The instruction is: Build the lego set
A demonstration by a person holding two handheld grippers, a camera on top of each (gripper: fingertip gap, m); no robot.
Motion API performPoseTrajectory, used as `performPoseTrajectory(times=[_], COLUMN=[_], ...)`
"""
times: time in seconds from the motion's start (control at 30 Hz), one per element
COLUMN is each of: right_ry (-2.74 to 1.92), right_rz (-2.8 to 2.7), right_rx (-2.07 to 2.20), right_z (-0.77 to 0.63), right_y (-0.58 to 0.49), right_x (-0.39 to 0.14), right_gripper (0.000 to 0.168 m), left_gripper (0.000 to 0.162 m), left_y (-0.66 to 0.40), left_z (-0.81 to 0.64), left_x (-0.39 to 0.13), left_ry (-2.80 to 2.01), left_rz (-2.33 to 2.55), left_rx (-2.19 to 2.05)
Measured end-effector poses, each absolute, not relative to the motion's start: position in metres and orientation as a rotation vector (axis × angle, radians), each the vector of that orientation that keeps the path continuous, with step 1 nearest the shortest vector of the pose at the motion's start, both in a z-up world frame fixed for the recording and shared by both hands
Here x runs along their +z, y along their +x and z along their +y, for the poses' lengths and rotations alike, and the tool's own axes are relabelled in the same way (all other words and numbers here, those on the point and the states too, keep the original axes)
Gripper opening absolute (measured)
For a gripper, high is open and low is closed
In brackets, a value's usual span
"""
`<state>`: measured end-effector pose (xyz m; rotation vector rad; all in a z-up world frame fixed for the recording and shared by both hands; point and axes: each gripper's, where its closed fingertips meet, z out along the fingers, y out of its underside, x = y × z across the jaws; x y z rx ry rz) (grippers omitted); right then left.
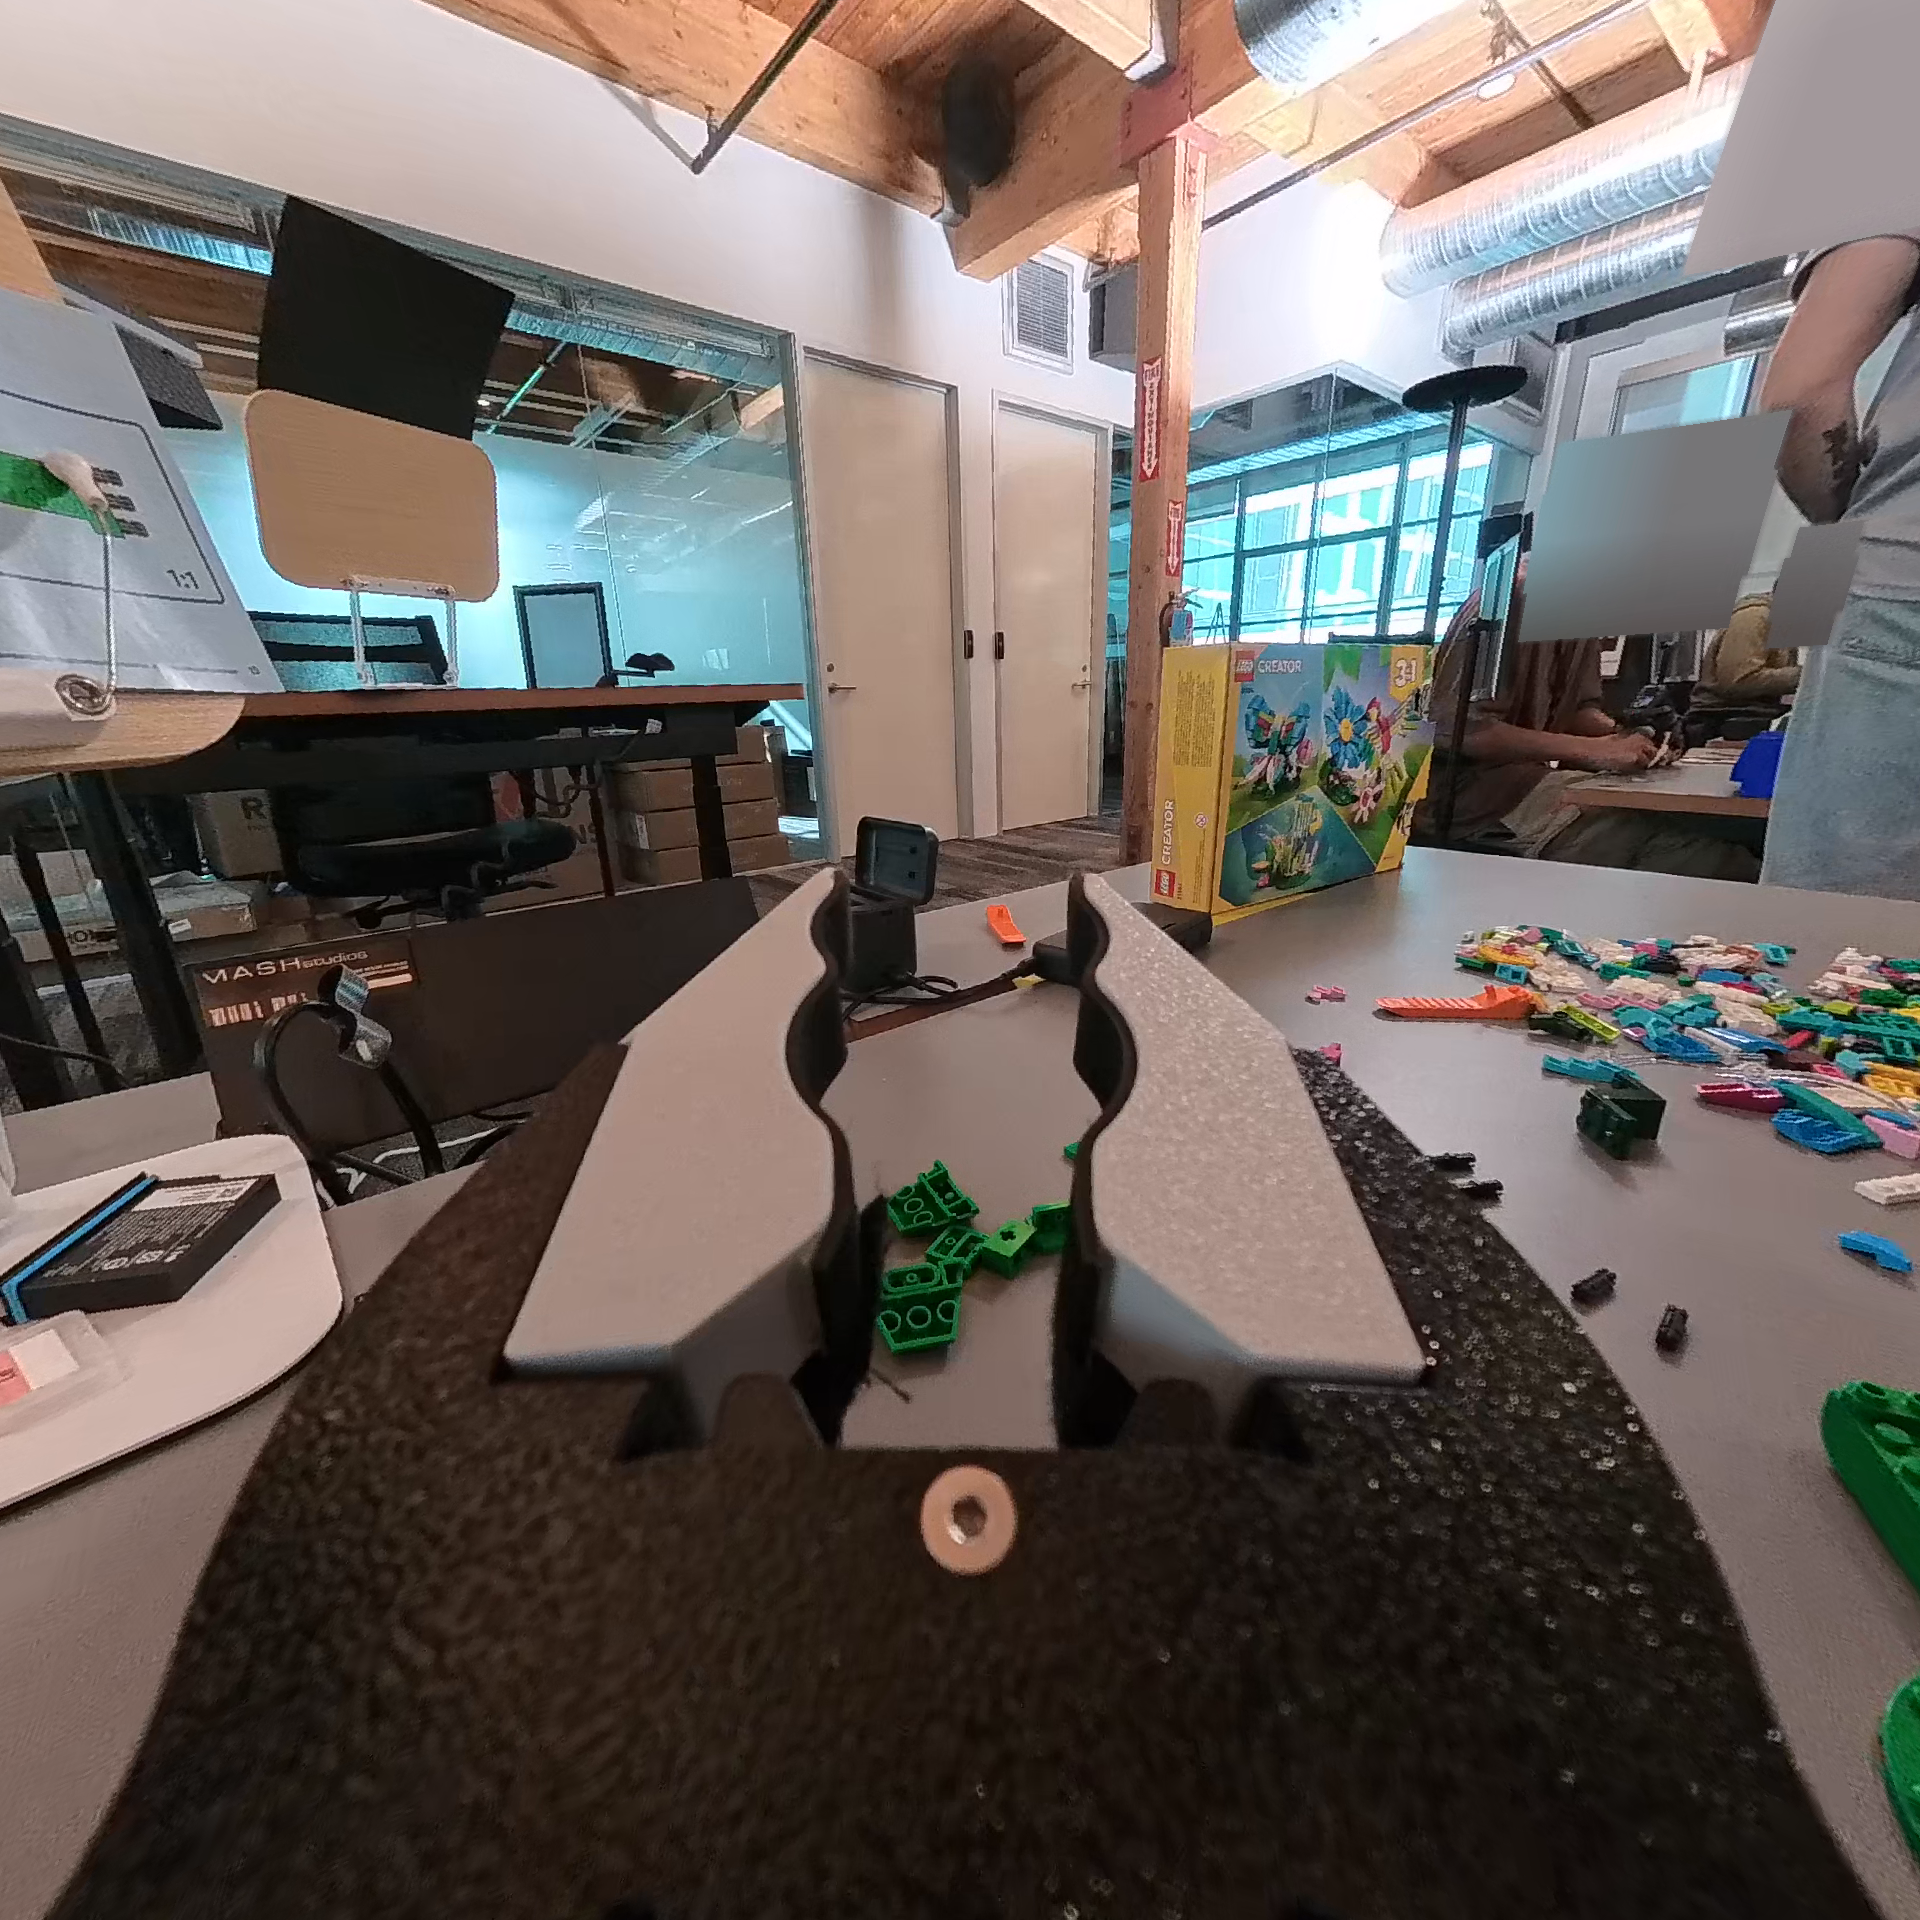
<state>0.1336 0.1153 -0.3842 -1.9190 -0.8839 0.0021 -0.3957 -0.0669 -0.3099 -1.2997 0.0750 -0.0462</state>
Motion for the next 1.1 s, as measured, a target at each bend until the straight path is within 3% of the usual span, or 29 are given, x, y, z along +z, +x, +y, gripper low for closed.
performPoseTrajectory(times=[1.1], right_ry=[-1.936], right_rz=[-0.895], right_rx=[0.006], right_z=[0.115], right_y=[0.1319], right_x=[-0.3905], right_gripper=[0.0], left_gripper=[0.038], left_y=[-0.3957], left_z=[-0.067], left_x=[-0.3101], left_ry=[-1.3], left_rz=[0.076], left_rx=[-0.048])
